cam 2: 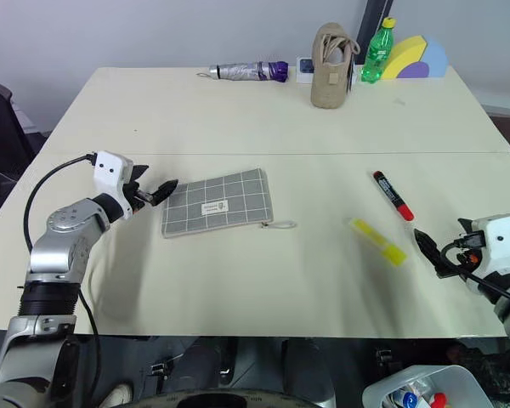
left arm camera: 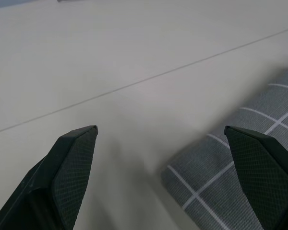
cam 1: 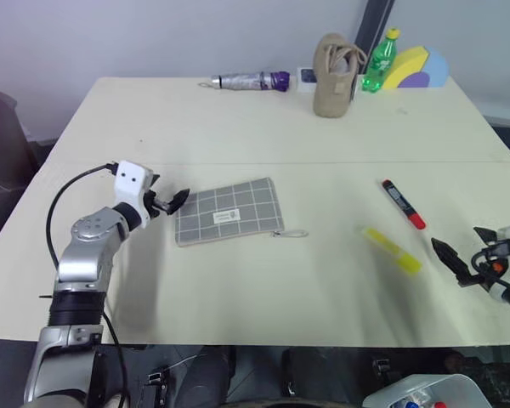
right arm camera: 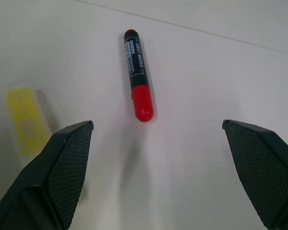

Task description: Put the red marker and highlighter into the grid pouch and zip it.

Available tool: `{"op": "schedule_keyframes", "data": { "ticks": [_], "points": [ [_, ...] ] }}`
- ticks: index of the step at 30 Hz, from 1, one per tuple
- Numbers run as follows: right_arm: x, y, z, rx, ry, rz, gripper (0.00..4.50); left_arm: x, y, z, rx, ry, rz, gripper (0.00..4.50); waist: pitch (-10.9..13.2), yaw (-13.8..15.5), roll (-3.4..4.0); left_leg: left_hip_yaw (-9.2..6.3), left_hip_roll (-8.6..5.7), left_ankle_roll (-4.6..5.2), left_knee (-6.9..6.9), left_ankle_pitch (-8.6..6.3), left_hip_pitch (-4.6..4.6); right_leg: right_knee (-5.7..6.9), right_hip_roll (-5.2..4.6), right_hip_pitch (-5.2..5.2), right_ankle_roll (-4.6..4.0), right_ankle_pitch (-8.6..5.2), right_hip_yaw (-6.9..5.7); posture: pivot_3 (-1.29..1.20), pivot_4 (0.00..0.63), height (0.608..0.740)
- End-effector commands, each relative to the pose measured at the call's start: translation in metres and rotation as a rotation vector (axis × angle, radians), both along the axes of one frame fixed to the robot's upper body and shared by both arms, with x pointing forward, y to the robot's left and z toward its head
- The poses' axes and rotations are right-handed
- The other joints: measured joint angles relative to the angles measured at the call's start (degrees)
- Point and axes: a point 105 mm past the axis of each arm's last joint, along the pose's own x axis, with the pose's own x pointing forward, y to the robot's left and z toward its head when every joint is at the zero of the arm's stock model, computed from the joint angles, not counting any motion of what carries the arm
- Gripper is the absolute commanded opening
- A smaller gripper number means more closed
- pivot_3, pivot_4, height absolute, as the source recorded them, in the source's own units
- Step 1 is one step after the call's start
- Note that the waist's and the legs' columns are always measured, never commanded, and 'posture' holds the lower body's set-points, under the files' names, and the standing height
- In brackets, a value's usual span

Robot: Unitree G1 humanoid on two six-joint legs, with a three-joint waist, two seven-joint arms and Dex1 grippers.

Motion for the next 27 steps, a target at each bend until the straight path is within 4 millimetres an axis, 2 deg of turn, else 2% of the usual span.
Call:
{"op": "schedule_keyframes", "data": {
  "ticks": [1, 8, 11, 17, 21, 24, 27],
  "points": [
    [0.004, 0.000, 0.007, -0.009, -0.032, 0.008, 4.49, -0.001, 0.002, 0.018, 0.010, -0.065, -0.002, 4.47, 0.00, 0.03, 0.00, 0.00, 0.00, 0.00, 0.00, 0.00, 0.00, 0.00, 0.00, 0.00, 0.00, 0.00, 0.00, 0.00, 0.150, 0.740],
    [0.016, 0.009, 0.014, -0.005, -0.058, 0.039, 4.49, -0.003, 0.004, 0.020, 0.008, -0.069, 0.009, 4.47, 0.00, -0.05, 0.00, 0.00, 0.00, 0.00, 0.00, 0.00, 0.00, 0.00, 0.00, 0.00, 0.00, 0.00, 0.00, 0.00, 0.150, 0.740],
    [0.028, 0.025, 0.022, -0.010, -0.082, 0.093, 4.49, -0.004, 0.007, 0.021, 0.026, -0.080, 0.018, 4.47, 0.00, -0.22, 0.00, 0.00, 0.00, 0.00, 0.00, 0.00, 0.00, 0.00, 0.00, 0.00, 0.00, 0.00, 0.00, 0.00, 0.150, 0.740],
    [0.061, 0.084, 0.046, 0.029, -0.168, 0.248, 4.49, -0.012, 0.017, 0.021, 0.002, -0.093, 0.050, 4.47, 0.00, -0.38, 0.01, -0.01, 0.04, 0.00, 0.00, 0.00, 0.00, 0.01, 0.00, -0.04, 0.00, 0.00, 0.02, 0.00, 0.150, 0.740],
    [0.076, 0.112, 0.044, 0.050, -0.158, 0.294, 4.49, -0.019, 0.015, 0.018, 0.043, -0.087, 0.021, 4.47, 0.01, 0.16, -0.02, -0.04, 0.02, -0.01, -0.02, 0.00, -0.04, -0.02, -0.02, -0.04, 0.00, 0.00, -0.01, 0.00, 0.150, 0.740],
    [0.085, 0.138, 0.032, 0.054, -0.105, 0.353, 3.17, -0.026, 0.018, 0.013, 0.100, -0.083, -0.005, 4.50, 0.01, 0.16, -0.02, -0.06, -0.03, 0.00, -0.01, 0.00, -0.09, -0.10, -0.09, -0.06, 0.00, 0.00, -0.02, 0.00, 0.150, 0.740],
    [0.098, 0.155, 0.024, 0.058, -0.078, 0.359, 1.70, -0.034, 0.027, 0.005, 0.217, -0.078, -0.030, 4.50, 0.01, -0.38, -0.01, -0.06, -0.01, -0.01, -0.03, 0.00, -0.08, -0.09, -0.08, -0.10, 0.00, 0.00, -0.02, 0.00, 0.150, 0.740]
  ]
}}
